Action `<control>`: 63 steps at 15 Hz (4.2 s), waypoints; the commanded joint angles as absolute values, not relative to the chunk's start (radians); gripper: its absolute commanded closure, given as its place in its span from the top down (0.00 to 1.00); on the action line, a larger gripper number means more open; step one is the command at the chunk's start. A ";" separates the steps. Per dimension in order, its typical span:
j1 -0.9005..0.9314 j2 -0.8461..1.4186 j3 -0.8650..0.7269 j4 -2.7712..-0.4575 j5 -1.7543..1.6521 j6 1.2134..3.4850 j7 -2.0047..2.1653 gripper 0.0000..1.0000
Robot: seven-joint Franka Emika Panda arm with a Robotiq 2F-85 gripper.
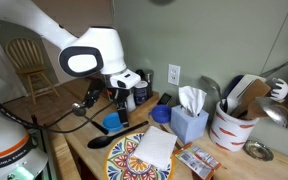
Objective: Lift the paper towel on the yellow chopping board, dip it in water in the blue bowl to the left, the wipe the board and the put it on the cupboard to the right
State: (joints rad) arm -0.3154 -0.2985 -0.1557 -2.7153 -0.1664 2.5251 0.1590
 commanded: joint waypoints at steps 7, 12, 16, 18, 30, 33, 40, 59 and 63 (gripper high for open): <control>-0.320 -0.028 -0.230 -2.603 -0.026 2.712 0.276 1.00; -0.308 0.075 -0.250 -2.577 0.142 2.817 0.254 1.00; -0.303 0.144 -0.252 -2.539 0.185 2.872 0.284 1.00; -0.299 0.174 -0.258 -2.521 0.179 2.888 0.301 1.00; -0.282 0.266 -0.280 -2.456 0.208 2.918 0.348 0.61; -0.284 0.267 -0.278 -2.451 0.216 2.913 0.345 0.44; -0.280 0.266 -0.280 -2.450 0.211 2.906 0.343 0.35; -0.358 0.275 -0.200 -2.479 0.342 2.907 0.289 0.18; -0.370 0.268 -0.187 -2.477 0.361 2.907 0.282 0.00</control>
